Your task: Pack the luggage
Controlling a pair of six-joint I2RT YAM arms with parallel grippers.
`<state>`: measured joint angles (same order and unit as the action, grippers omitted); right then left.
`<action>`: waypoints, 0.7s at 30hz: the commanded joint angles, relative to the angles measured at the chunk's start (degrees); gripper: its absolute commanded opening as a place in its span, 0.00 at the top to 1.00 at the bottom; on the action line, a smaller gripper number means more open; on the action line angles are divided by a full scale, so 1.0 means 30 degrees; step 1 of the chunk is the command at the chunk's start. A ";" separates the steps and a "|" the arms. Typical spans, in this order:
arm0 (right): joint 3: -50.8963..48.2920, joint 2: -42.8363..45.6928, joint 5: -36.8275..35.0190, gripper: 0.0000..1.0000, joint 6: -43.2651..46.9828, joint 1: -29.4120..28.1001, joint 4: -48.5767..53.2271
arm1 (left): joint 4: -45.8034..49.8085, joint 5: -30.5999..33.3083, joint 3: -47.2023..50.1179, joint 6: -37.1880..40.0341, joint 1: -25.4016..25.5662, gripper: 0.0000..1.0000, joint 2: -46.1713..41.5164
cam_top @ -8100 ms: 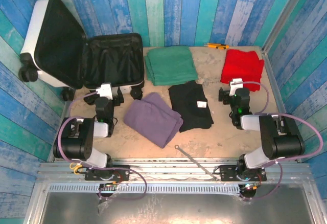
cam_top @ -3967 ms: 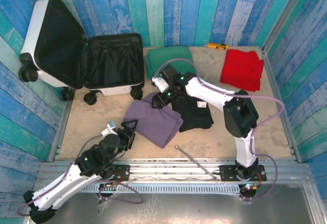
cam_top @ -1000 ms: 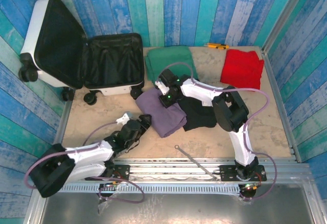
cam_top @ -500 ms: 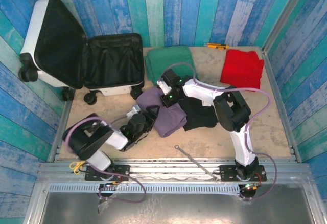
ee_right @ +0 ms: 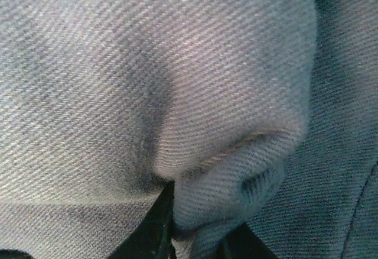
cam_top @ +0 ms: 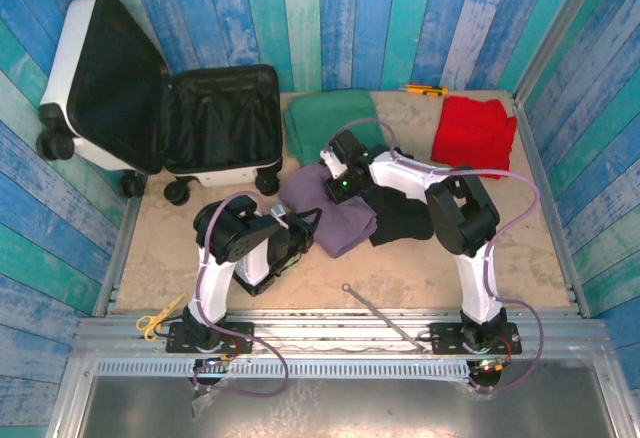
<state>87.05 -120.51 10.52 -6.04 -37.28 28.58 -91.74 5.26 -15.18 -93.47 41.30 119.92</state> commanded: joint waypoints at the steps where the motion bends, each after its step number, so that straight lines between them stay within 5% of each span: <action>1: -0.1146 -0.0904 -0.0783 0.66 -0.0023 -0.0096 0.1976 | 0.4592 -0.0554 0.0459 0.1943 0.0091 1.00 0.0115; 4: -0.1470 0.0111 -0.1311 0.39 -0.0228 -0.0101 0.1861 | 1.2343 0.0046 -0.1177 0.4868 0.0148 1.00 -0.3935; 7: -0.2259 0.2227 -0.2532 0.28 -0.0638 -0.0004 0.1658 | 1.8733 0.2028 -0.2614 0.6766 0.0157 1.00 -0.7222; 14: -0.4691 0.8931 -0.4863 0.22 -0.1476 0.0840 0.1384 | 2.6423 0.3097 -0.6615 1.1834 0.0004 1.00 -1.0570; 21: -0.8289 1.5719 -0.7170 0.22 -0.1932 0.2387 -0.0018 | 3.5394 0.2936 -1.4721 1.7948 -0.0156 1.00 -1.1097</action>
<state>66.22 -77.17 -6.42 -10.72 -30.63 29.26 1.52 10.83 -50.78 -51.70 41.56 90.04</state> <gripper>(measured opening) 0.782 0.259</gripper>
